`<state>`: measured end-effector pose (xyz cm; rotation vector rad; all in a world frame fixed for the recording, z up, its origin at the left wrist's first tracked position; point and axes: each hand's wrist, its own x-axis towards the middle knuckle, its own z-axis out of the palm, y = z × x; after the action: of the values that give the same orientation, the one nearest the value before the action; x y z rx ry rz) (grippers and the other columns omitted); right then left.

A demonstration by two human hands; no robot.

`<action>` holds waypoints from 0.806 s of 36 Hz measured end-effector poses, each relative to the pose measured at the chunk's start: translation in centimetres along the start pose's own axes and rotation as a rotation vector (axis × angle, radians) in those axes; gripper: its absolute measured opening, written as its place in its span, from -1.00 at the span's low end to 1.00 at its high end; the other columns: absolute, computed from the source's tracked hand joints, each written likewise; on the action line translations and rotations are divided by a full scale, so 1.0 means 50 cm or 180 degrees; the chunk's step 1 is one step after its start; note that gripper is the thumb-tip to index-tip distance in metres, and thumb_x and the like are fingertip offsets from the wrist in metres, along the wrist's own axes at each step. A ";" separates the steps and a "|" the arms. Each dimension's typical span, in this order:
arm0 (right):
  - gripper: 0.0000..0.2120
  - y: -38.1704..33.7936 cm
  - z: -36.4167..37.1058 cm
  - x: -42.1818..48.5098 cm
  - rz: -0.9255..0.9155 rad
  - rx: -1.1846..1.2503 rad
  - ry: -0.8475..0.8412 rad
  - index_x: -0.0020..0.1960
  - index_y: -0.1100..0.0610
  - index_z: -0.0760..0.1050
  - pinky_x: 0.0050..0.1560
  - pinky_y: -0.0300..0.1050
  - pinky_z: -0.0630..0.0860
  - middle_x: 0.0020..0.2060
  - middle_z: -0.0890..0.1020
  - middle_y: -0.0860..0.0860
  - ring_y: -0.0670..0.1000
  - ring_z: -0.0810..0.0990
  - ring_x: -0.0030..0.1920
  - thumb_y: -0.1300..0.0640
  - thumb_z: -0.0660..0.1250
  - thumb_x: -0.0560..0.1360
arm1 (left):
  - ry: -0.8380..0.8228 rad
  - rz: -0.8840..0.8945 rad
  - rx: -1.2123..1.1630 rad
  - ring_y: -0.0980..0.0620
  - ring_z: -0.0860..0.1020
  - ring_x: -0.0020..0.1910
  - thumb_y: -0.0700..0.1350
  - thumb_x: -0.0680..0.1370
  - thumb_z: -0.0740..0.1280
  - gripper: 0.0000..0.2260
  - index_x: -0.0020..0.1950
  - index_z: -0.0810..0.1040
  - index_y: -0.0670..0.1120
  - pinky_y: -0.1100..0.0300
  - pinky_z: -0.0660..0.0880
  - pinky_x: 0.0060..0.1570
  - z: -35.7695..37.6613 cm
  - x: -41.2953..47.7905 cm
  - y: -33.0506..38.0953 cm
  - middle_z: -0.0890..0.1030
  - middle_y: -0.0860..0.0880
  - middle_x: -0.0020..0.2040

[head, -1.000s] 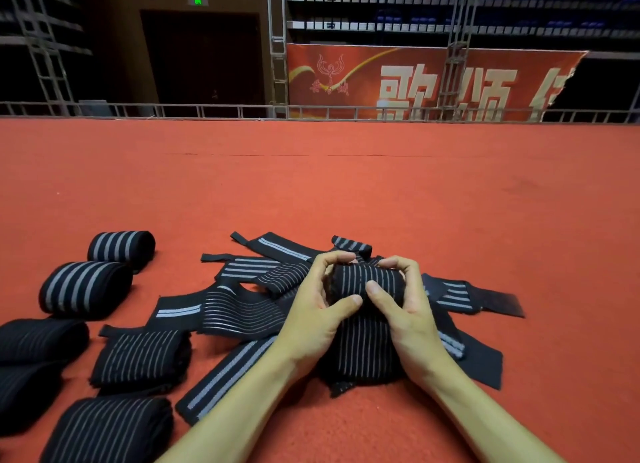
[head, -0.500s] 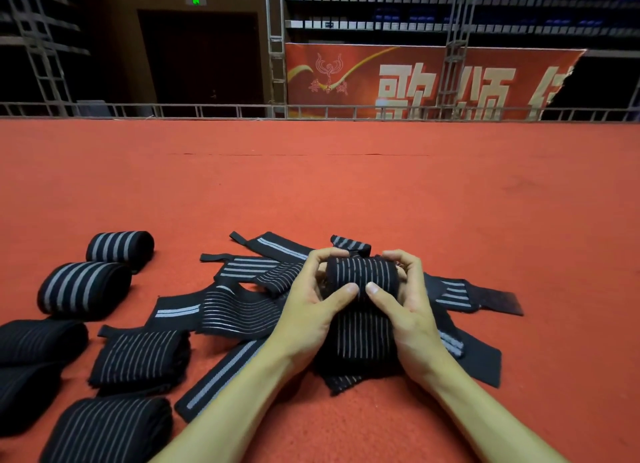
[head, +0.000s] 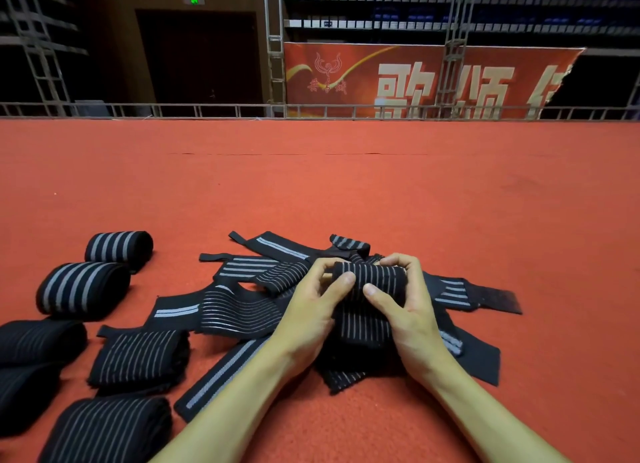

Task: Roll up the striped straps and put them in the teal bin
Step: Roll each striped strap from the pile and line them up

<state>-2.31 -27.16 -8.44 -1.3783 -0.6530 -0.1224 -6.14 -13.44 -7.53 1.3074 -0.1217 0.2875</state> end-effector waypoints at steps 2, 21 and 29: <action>-0.65 -0.002 0.001 -0.001 0.0021 0.0045 -0.0024 0.12 0.04 0.39 -0.07 -0.21 0.55 -0.12 0.62 -0.14 -0.12 0.60 -0.08 0.09 0.42 0.40 | 0.0037 0.0035 -0.0075 -0.05 0.62 0.04 -0.05 0.43 0.43 -0.77 0.06 0.60 -0.02 -0.08 0.56 0.13 -0.003 0.000 -0.001 0.61 -0.16 0.07; -0.67 0.005 -0.004 0.006 0.0032 -0.0332 0.0170 0.03 -0.13 0.45 0.16 -0.11 0.48 0.00 0.55 -0.21 -0.08 0.54 0.09 -0.12 0.39 0.29 | -0.0094 0.0079 0.0446 0.05 0.63 0.01 0.00 0.42 0.44 -0.71 0.14 0.59 0.12 0.16 0.55 -0.02 -0.013 -0.004 0.005 0.59 -0.17 0.13; -0.59 0.008 0.001 -0.002 0.0027 -0.0170 0.0064 0.11 -0.05 0.46 0.19 -0.19 0.44 0.04 0.53 -0.18 -0.12 0.50 0.17 -0.12 0.37 0.30 | -0.0635 -0.0120 0.0726 0.09 0.58 -0.02 -0.19 0.68 0.15 -0.68 0.34 0.34 0.17 0.13 0.53 0.10 -0.005 -0.018 -0.010 0.62 -0.07 0.05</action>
<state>-2.23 -27.05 -8.85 -1.4293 -0.6312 -0.1477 -6.86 -13.44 -8.29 1.5623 -0.2381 0.1408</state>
